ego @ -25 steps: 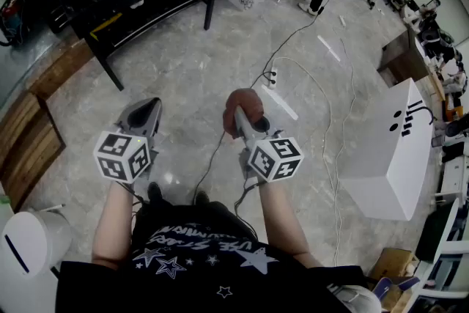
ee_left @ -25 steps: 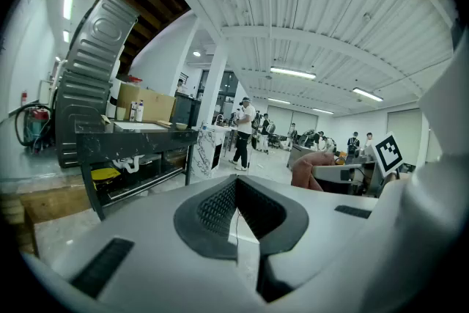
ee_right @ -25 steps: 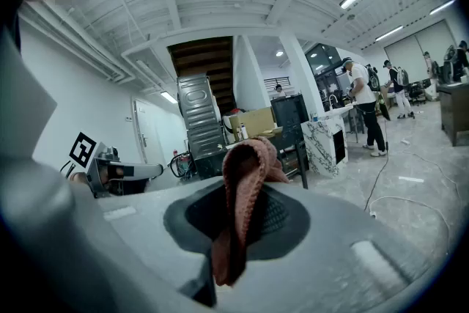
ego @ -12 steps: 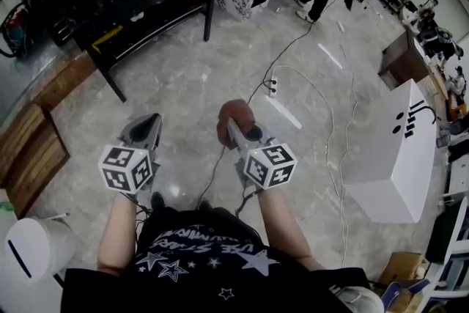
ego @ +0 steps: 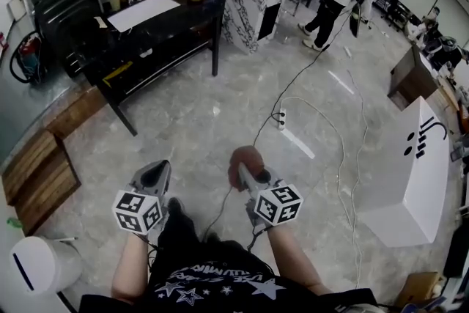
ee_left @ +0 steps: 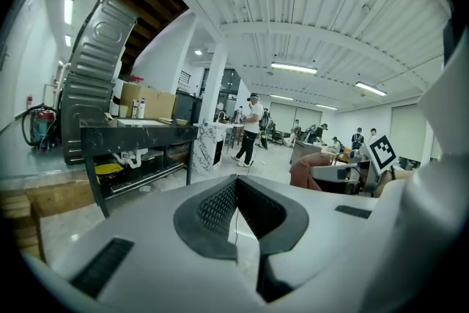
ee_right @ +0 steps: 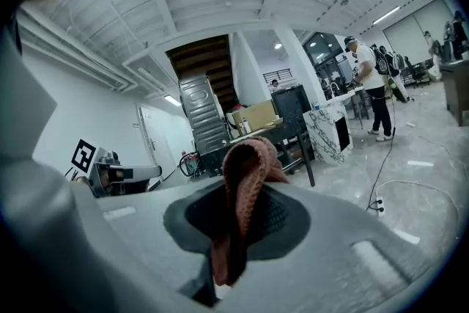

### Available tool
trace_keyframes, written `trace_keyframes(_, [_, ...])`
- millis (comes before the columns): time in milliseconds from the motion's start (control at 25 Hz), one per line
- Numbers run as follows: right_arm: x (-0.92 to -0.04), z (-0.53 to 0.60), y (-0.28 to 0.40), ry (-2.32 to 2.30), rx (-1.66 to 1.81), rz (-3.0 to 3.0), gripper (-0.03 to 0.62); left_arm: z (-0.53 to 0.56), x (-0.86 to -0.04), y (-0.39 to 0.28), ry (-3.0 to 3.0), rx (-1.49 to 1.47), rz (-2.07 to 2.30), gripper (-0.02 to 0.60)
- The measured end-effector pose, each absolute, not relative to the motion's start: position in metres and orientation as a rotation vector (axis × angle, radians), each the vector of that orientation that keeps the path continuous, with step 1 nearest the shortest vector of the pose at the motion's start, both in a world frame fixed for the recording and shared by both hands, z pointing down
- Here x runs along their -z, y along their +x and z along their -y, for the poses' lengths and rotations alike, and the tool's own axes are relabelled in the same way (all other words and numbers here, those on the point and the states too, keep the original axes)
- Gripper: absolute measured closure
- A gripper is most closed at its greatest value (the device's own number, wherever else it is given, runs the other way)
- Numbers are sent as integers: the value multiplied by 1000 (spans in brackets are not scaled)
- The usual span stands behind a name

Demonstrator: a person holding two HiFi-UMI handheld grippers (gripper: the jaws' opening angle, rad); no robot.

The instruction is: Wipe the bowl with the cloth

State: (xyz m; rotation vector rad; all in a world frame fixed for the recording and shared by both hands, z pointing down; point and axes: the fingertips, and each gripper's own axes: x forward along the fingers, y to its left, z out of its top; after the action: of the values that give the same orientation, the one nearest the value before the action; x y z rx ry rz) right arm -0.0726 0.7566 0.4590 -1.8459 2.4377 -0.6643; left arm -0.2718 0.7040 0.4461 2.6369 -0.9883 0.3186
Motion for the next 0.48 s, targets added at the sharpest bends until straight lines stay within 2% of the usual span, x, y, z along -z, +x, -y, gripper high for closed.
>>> trace_keyframes(480, [-471,-673,-52,-1848,670,-2453,540,-615,-449,-258,2645,-280,1012,574])
